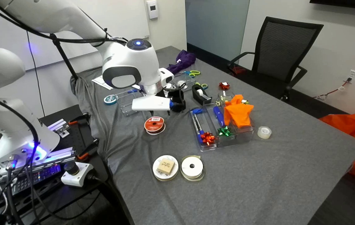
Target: Remove the red ribbon roll from the tray
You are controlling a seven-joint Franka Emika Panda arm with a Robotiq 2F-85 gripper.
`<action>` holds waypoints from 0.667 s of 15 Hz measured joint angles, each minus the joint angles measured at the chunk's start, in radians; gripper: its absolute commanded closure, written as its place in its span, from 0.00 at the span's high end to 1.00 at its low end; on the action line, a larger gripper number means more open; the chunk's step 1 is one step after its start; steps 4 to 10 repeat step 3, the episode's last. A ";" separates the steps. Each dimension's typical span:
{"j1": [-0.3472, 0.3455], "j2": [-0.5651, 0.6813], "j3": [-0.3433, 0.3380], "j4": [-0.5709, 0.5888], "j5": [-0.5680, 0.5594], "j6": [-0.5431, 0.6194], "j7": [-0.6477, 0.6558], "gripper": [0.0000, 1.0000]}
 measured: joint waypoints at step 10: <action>0.024 -0.079 -0.021 -0.014 0.141 -0.009 -0.076 1.00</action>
